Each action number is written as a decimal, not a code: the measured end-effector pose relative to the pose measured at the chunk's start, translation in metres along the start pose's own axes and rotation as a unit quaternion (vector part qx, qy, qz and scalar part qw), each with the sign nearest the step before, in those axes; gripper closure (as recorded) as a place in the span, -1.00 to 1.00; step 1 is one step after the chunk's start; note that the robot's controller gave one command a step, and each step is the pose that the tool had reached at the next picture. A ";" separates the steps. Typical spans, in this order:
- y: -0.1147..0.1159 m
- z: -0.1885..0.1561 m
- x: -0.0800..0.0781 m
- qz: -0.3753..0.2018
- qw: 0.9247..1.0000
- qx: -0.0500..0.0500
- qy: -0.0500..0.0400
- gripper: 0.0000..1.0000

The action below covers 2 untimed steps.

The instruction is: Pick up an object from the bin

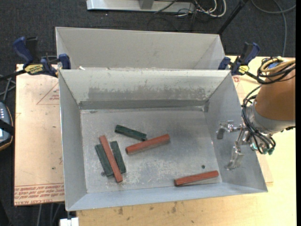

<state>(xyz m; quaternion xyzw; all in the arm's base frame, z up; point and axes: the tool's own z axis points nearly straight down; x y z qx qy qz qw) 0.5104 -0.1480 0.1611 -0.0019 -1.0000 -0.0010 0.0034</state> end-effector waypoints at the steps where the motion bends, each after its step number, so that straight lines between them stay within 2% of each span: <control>1: 0.001 -0.004 -0.002 -0.002 1.000 0.001 -0.004 -1.00; 2: 0.028 0.029 0.006 -0.080 0.997 0.003 -0.008 -1.00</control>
Offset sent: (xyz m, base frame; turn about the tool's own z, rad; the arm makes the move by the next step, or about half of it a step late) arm -0.0210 0.0721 -0.0823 -0.3896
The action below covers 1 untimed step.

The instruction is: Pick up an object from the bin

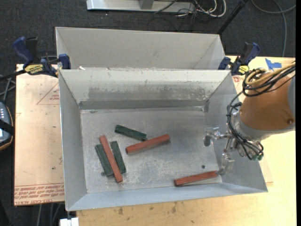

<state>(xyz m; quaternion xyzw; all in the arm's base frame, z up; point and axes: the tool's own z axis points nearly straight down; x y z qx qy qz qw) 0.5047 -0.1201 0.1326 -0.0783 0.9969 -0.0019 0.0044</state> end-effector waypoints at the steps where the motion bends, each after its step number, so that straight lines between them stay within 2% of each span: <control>1: 0.014 0.043 0.010 -0.057 0.998 -0.004 0.004 -1.00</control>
Offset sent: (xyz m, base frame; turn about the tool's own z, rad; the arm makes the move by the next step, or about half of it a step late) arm -0.0220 0.0038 -0.0615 -0.0275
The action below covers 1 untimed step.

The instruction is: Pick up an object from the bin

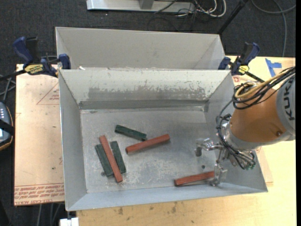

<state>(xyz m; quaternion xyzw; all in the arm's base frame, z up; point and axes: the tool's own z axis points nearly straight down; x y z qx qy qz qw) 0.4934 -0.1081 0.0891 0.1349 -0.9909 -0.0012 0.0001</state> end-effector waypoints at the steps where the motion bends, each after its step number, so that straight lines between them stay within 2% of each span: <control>1: -0.004 0.013 0.007 0.049 0.999 0.002 -0.005 -1.00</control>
Offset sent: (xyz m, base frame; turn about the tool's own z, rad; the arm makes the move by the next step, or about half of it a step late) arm -0.0150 -0.0211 -0.0191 -0.3545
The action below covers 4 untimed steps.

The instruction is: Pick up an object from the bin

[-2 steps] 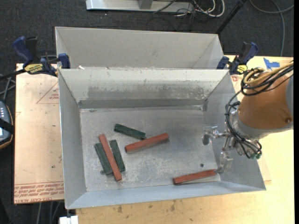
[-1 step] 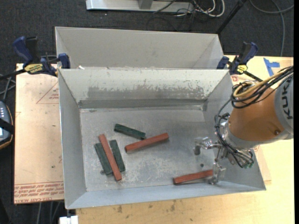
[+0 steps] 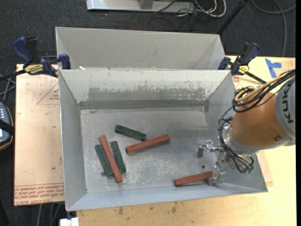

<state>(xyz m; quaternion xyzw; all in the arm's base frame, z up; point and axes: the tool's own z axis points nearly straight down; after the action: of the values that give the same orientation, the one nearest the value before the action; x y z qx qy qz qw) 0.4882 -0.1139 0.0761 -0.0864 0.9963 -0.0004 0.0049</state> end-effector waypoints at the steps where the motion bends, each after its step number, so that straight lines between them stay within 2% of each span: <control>1: -0.013 0.004 0.008 -0.222 0.975 0.001 -0.002 1.00; 2: -0.013 0.004 0.008 -0.223 0.975 0.001 -0.002 1.00; 3: -0.018 -0.109 -0.004 -0.211 0.977 -0.002 0.003 1.00; 4: -0.018 -0.109 -0.004 -0.211 0.977 -0.002 0.003 1.00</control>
Offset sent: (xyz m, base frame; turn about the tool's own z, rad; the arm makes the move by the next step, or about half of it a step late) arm 0.0000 0.0000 0.0000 0.0000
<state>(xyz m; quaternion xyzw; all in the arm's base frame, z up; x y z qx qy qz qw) 0.4940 -0.1313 0.1855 -0.2948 0.9555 0.0003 0.0014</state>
